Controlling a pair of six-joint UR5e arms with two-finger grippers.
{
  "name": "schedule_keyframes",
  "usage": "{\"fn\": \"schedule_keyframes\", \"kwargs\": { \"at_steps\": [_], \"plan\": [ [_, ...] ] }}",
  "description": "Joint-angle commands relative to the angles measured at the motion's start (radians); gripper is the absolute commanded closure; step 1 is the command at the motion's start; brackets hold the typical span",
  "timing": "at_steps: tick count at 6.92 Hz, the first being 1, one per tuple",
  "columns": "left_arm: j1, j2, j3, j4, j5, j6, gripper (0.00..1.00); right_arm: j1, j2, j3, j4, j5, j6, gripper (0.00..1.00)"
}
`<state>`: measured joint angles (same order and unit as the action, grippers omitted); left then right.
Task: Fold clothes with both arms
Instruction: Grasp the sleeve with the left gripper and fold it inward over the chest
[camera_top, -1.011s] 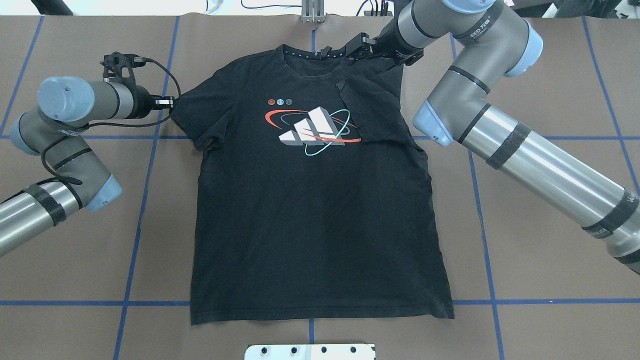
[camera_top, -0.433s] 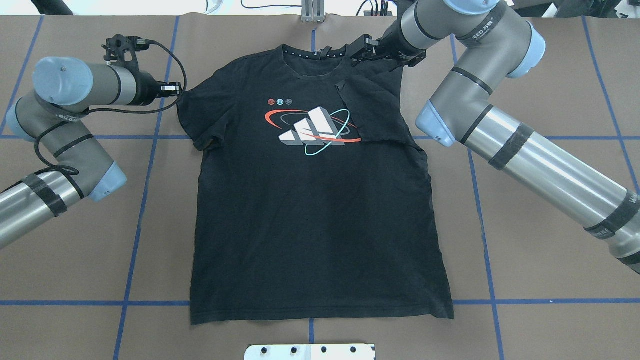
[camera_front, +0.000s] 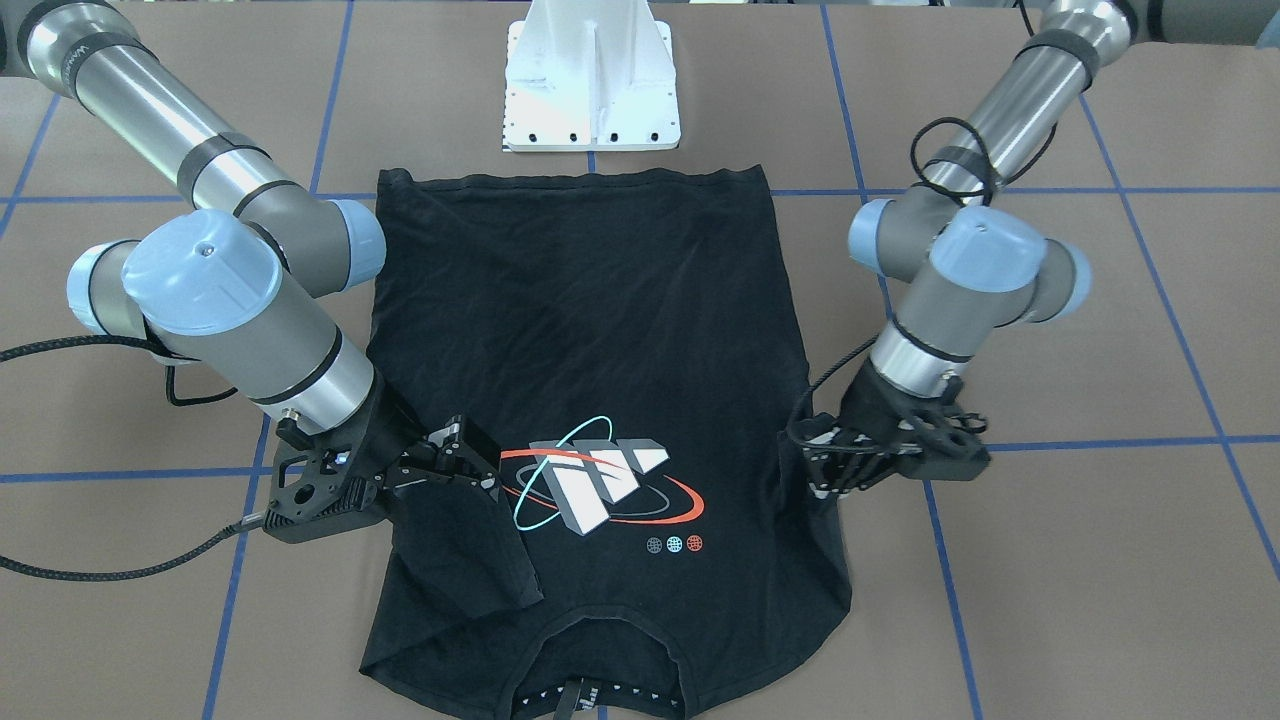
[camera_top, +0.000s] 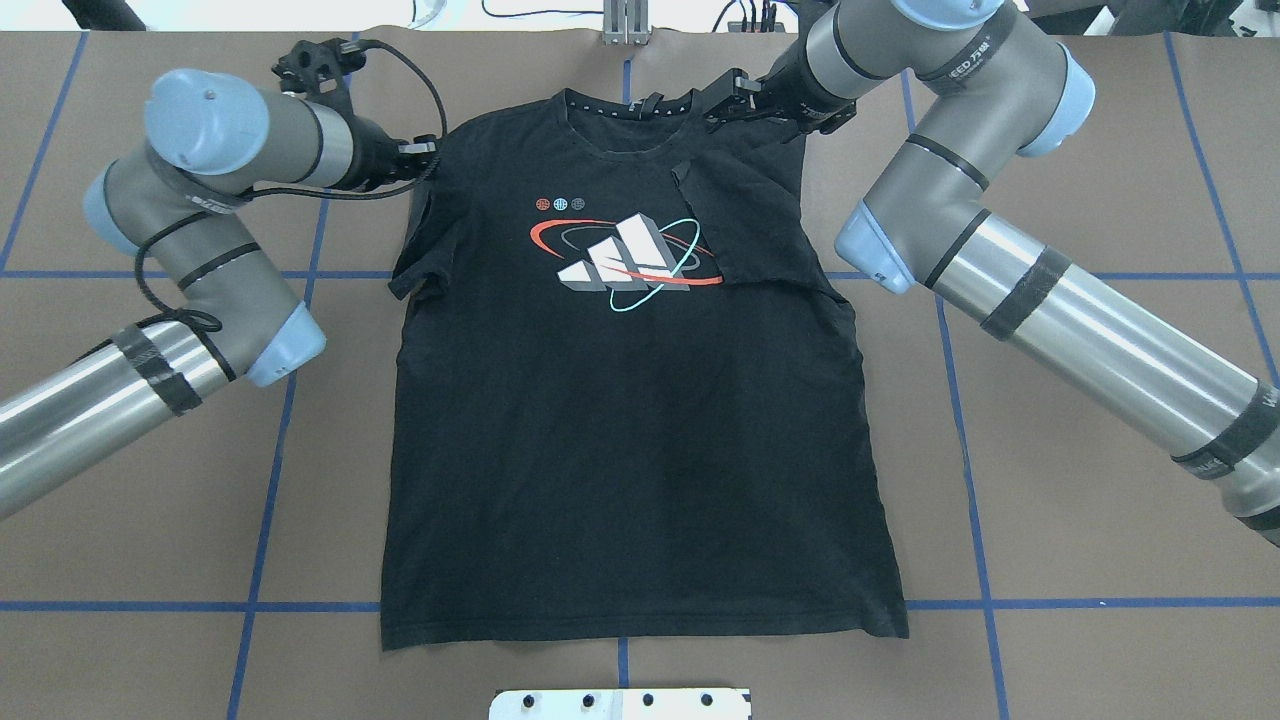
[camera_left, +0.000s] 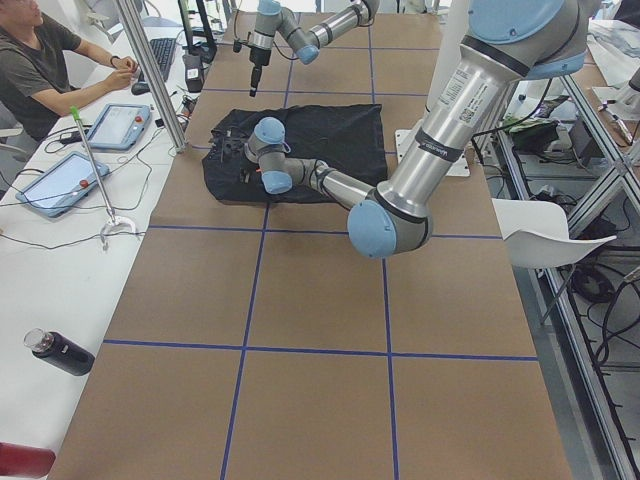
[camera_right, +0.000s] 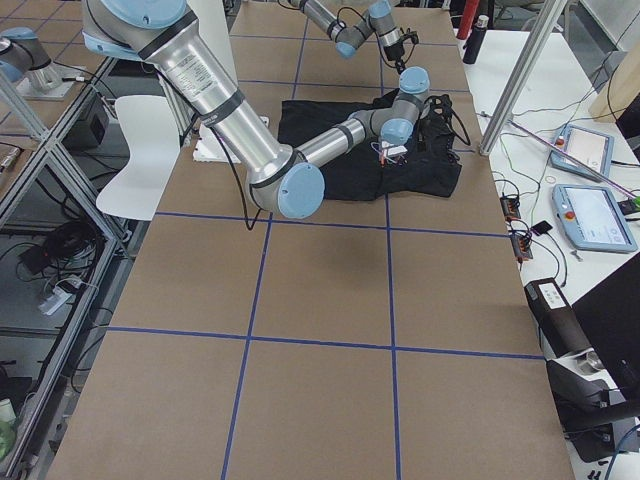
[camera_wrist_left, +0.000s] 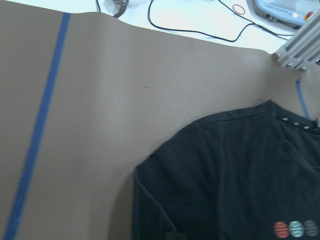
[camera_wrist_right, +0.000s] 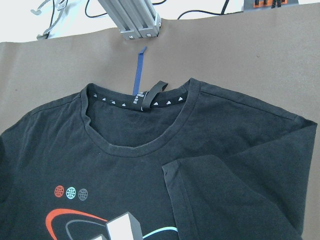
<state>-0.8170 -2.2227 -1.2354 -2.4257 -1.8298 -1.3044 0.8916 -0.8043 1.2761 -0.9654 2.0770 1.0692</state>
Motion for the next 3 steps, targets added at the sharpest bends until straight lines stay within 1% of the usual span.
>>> {"fn": "schedule_keyframes", "kwargs": {
  "at_steps": [1, 2, 3],
  "plan": [
    [0.024, -0.116, 0.097, 0.005, 0.035, -0.056, 1.0, 0.003, -0.001, 0.0, 0.001, 0.0, 0.0, 0.0],
    [0.056, -0.168, 0.138, 0.002, 0.037, -0.12, 1.0, 0.009, -0.001, 0.0, 0.001, 0.014, 0.0, 0.0],
    [0.091, -0.184, 0.139, -0.003, 0.037, -0.184, 1.0, 0.016, -0.012, 0.002, 0.002, 0.024, -0.002, 0.0]
  ]
}}
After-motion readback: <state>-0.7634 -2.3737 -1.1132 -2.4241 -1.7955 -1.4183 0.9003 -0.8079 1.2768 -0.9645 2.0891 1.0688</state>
